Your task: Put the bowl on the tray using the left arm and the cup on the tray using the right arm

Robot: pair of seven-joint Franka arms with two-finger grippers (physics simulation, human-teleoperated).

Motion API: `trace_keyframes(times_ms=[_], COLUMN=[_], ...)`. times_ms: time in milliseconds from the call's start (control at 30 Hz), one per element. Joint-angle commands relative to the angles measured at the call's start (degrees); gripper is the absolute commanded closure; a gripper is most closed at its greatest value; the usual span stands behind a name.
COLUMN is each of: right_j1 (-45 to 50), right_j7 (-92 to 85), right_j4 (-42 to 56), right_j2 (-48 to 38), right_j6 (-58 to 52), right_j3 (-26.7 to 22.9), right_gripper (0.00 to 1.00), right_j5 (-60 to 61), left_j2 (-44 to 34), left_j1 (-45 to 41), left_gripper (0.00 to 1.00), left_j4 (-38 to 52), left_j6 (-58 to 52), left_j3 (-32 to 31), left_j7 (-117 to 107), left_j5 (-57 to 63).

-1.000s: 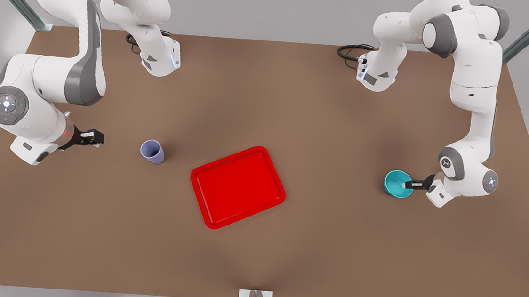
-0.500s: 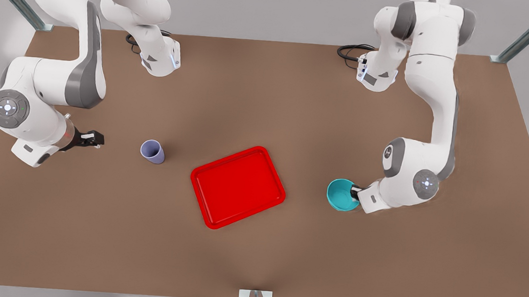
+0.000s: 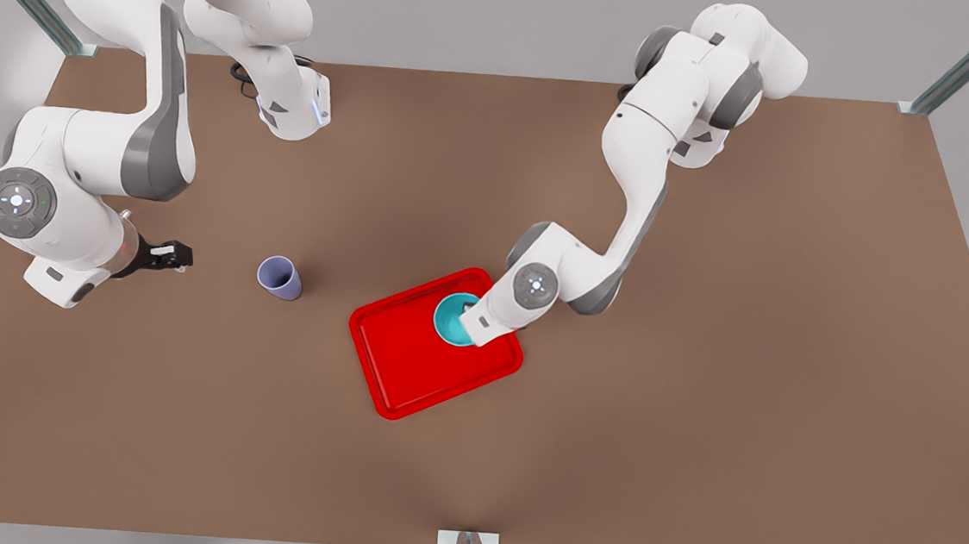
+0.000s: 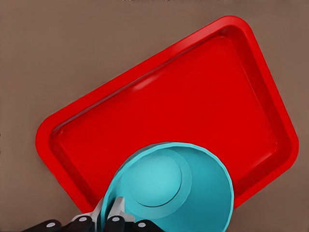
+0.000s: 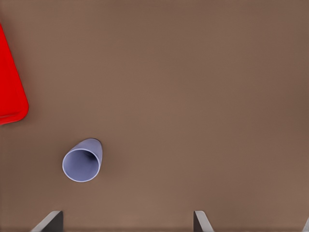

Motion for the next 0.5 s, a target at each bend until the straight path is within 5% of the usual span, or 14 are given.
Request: trace_keyframes(times_ms=[0,33,67,100,233,300,400,433,467], right_j1=[0.03,0.03,0.03,0.03,-0.06,0.03,0.12,0.47,0.82], right_j7=[-0.06,-0.06,-0.06,-0.06,-0.06,-0.06,0.03,0.12,0.2], right_j4=[-0.01,-0.01,-0.01,-0.01,0.07,-0.01,-0.45,-0.8,-1.94], right_j2=[0.06,0.06,0.06,0.06,0.24,0.5,0.68,2.0,3.23], right_j6=[-0.03,-0.03,0.06,-0.03,0.06,0.06,-0.03,-0.38,-0.47], right_j3=[-0.01,-0.01,-0.01,-0.01,-0.01,-0.01,-0.01,-0.01,0.17], right_gripper=[0.0,0.0,0.0,0.0,0.0,0.0,0.0,0.0,0.0], right_j5=[0.07,0.07,0.07,0.07,-0.19,-0.02,0.16,0.33,1.12], left_j2=[0.32,0.41,0.41,0.41,-2.56,-15.05,-24.9,-28.67,-33.77], left_j1=[0.08,0.08,0.08,0.08,0.34,0.52,0.44,2.98,10.96], left_gripper=[0.79,0.75,0.3,0.04,0.0,0.0,0.0,0.0,0.0], left_j4=[-0.19,-0.19,-0.19,-0.28,-0.98,2.44,8.24,8.78,1.92], left_j6=[1.76,1.76,1.76,1.76,-2.44,-30.74,-56.68,-58.54,-56.52], left_j3=[-0.01,-0.01,-0.01,-0.01,1.47,13.6,29.25,27.51,16.37], left_j7=[-29.02,-28.93,-27.88,-26.47,-26.29,-22.7,14.04,16.42,22.38], left_j5=[-0.27,-0.27,-0.27,-0.36,1.92,2.28,9.04,10.62,15.71])
